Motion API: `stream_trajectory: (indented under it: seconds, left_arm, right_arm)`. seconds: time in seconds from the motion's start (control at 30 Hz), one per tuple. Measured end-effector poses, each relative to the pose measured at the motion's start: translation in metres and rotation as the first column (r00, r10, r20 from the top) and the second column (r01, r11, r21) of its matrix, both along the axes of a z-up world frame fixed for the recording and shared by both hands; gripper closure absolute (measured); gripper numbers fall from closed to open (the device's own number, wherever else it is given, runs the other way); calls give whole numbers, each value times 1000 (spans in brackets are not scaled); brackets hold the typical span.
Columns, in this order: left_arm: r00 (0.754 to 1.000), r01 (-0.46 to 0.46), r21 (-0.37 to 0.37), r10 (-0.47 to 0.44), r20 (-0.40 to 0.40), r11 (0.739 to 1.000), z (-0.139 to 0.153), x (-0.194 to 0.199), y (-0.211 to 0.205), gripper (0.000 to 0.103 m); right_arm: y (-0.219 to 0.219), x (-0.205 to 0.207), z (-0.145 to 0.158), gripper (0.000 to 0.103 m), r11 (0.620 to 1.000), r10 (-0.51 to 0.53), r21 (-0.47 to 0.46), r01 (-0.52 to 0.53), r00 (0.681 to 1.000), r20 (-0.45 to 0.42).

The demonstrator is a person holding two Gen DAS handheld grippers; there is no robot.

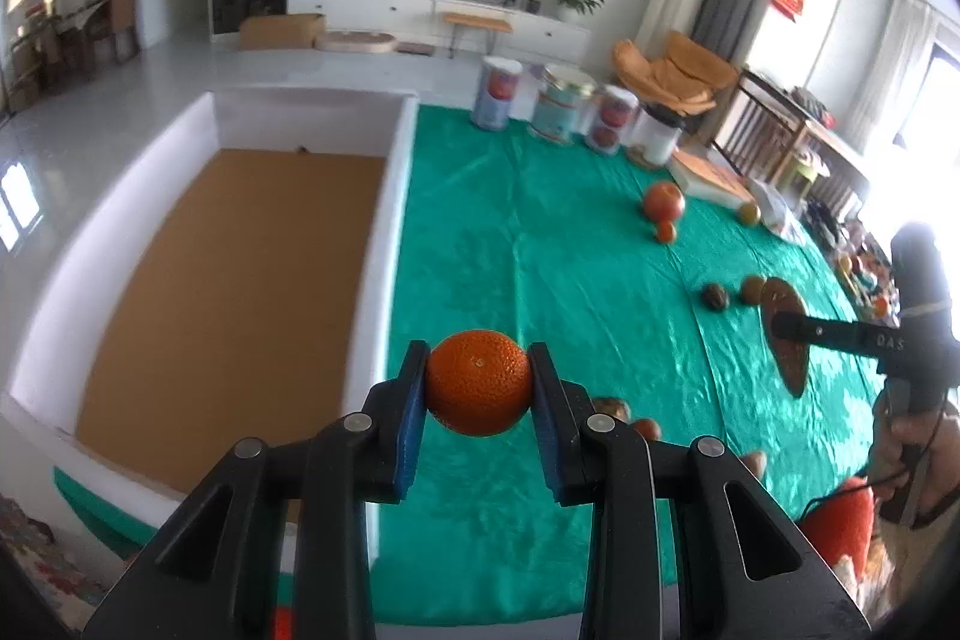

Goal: Organize fruits
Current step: 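Carry both into the white box and open both tools to drop them, then return both open tools to the table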

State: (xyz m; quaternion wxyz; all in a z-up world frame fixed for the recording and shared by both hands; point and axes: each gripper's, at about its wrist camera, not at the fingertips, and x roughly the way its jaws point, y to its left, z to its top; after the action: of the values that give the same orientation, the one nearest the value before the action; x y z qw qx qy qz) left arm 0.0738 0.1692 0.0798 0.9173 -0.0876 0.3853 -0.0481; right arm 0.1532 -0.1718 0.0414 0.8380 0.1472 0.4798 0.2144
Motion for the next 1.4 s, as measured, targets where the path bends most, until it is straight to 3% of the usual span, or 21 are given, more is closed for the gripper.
stream_trajectory:
  seconds: [0.13, 0.27, 0.47, 0.53, 0.67, 0.73, 0.77, 0.83, 0.93, 1.07, 1.13, 1.2, 1.3, 1.4]
  left_arm:
    - [993, -117, 69, 116, 23, 991, 24, -3, 49, 70]
    - [978, -197, 86, 201, -47, 977, 3, 10, 91, 70]
    - [912, -335, 114, 352, -209, 935, -71, 44, 151, 70]
    - [891, -355, 127, 377, -252, 926, -93, 50, 163, 70]
    - [875, -364, 148, 392, -284, 920, -111, 52, 164, 69]
    - [872, -364, 163, 397, -287, 917, -113, 51, 163, 66]
    - [872, -364, 169, 399, -283, 916, -111, 51, 163, 62]
    - [872, -372, 192, 413, -264, 908, -106, 52, 161, 38]
    - [883, -385, 186, 419, -209, 904, -92, 46, 157, 22]
    - [914, -374, 182, 395, -93, 909, -62, 33, 132, 14]
    - [935, -342, 173, 353, -34, 924, -48, 18, 110, 10]
    - [958, -285, 142, 287, 6, 948, -42, 9, 77, 8]
    - [989, -146, 66, 145, 21, 987, -49, -2, 21, 8]
    - [1000, -1, -10, 1, 14, 1000, -78, -4, -40, 7]
  right_arm:
    - [113, 11, 41, 60, 972, 205, 99, -211, 976, 71]
    - [229, 21, 50, 60, 924, 369, 75, -376, 925, 88]
    - [363, 46, -1, 59, 851, 514, -137, -507, 858, 20]
    - [388, 51, -26, 59, 827, 529, -210, -522, 848, -22]
    - [407, 63, -70, 59, 789, 537, -294, -539, 838, -93]
    - [415, 59, -75, 58, 763, 550, -369, -531, 833, -60]
    - [414, 58, -76, 56, 760, 559, -368, -535, 828, -49]
    - [412, 61, -74, 38, 769, 562, -345, -539, 826, -37]
    - [389, 48, -52, 31, 800, 538, -332, -499, 842, 32]
    - [346, 32, -14, 21, 850, 491, -298, -433, 858, 152]
    - [311, 14, 3, 11, 869, 462, -303, -391, 859, 219]
    - [271, -5, 11, 10, 891, 420, -303, -337, 866, 272]
    - [199, -31, 5, 9, 926, 337, -273, -261, 897, 286]
    - [130, -58, -7, 9, 948, 221, -288, -132, 927, 304]
